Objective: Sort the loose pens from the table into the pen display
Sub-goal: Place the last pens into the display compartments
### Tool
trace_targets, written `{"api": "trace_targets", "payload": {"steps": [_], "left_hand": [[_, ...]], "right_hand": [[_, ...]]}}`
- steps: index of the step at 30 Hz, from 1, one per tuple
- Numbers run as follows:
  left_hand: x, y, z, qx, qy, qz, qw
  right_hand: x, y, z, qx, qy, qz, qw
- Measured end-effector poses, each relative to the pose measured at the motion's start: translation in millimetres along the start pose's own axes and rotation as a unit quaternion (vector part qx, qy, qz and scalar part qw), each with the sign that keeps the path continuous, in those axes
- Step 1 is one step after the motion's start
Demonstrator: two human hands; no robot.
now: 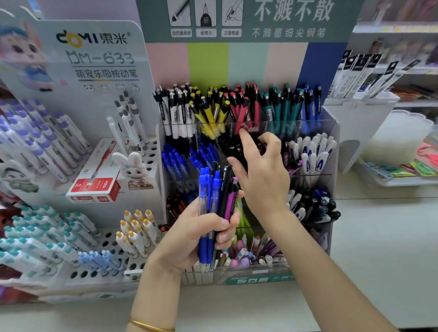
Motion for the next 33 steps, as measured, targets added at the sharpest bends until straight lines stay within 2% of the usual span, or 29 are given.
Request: {"api": "trace_targets", "payload": {"steps": [3, 5, 6, 8, 10, 11, 18, 20, 25, 33], "left_hand": [[0.5, -2.2, -0.7, 0.004, 0.007, -0.020, 1.000], [1.3, -2.8, -0.8, 0.015, 0.016, -0.031, 0.999], [2.3, -2.8, -0.9, 0.024, 0.024, -0.031, 0.999], [4.8, -4.3, -0.2, 0.049, 0.032, -0.035, 0.998], [6.4, -6.8, 1.2, 0.055, 0.025, -0.051, 0.997], [7.3, -8.4, 0.7, 0.052, 0.027, -0.052, 0.997], [10.3, -12.6, 3.4, 0.037, 0.032, -0.066, 0.997], [9.6, -12.8, 2.3, 0.015, 0.043, -0.075, 0.996], [7.1, -16.1, -4.8, -0.027, 0.081, -0.042, 0.996], [6.7, -15.8, -2.9, -0.034, 0.082, -0.045, 0.995]], "right_hand": [[0.7, 21.5, 1.6, 0.048, -0.013, 0.016, 0.999], [3.1, 43.2, -0.9, 0.161, -0.029, 0.052, 0.985], [5.0, 54.5, -3.6, 0.250, -0.046, 0.028, 0.967], [7.1, 70.0, -9.8, 0.397, -0.106, -0.121, 0.903], [5.2, 72.7, -13.8, 0.435, -0.148, -0.292, 0.839], [4.0, 71.3, -13.0, 0.443, -0.159, -0.330, 0.818], [3.8, 64.9, -9.6, 0.525, -0.218, -0.326, 0.755], [5.0, 64.9, -11.3, 0.540, -0.232, -0.306, 0.749], [13.4, 66.2, -8.3, 0.501, -0.217, -0.266, 0.795], [5.2, 69.7, -0.5, 0.547, -0.204, -0.308, 0.752]]}}
Point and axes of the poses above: each hand's wrist, its own x-axis towards the middle knuckle, its own y-axis out of the back of the hand, z = x × y, the point moved 1 cm from there along x, towards the middle knuckle, and after that the axes turned 4 degrees about x, right-handed, at the moved point
